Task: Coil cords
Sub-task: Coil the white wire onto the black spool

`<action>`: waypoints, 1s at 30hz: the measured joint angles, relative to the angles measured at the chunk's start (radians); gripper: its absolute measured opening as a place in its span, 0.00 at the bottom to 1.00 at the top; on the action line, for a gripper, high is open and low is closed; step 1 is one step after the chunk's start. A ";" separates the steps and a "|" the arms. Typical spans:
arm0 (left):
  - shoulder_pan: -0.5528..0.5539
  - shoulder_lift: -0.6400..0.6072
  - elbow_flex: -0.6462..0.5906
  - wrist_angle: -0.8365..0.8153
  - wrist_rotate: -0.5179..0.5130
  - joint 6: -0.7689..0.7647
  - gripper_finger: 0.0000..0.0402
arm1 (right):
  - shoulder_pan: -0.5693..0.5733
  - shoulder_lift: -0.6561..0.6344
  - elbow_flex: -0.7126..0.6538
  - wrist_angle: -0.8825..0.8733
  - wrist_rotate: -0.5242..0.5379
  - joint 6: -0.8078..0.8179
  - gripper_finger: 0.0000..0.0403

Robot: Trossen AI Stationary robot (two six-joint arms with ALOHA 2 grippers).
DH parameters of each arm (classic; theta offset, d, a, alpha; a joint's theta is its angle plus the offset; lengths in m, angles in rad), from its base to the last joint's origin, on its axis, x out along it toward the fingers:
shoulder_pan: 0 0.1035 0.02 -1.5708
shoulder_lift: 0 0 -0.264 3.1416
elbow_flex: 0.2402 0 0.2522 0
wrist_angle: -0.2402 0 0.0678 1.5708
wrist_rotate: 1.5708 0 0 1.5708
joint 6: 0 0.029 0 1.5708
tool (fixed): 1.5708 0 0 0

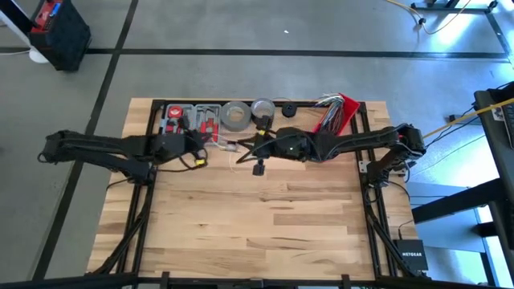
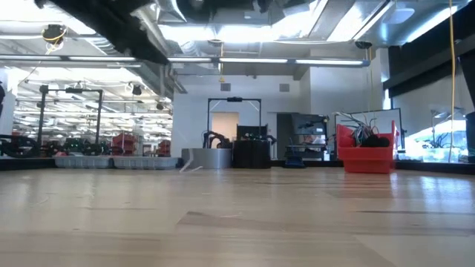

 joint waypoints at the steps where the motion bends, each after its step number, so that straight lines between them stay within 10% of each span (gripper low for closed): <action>1: -0.002 -0.033 0.000 -0.032 0.001 -0.021 0.01 | -0.003 0.000 -0.006 -0.027 0.000 -0.001 0.01; 13: -0.009 -0.174 -0.002 -0.049 0.193 -0.130 0.00 | -0.097 0.026 -0.115 -0.039 0.038 0.001 0.01; 30: -0.017 0.097 -0.039 0.422 0.265 -0.160 0.00 | -0.123 0.183 -0.114 0.244 0.034 0.078 0.01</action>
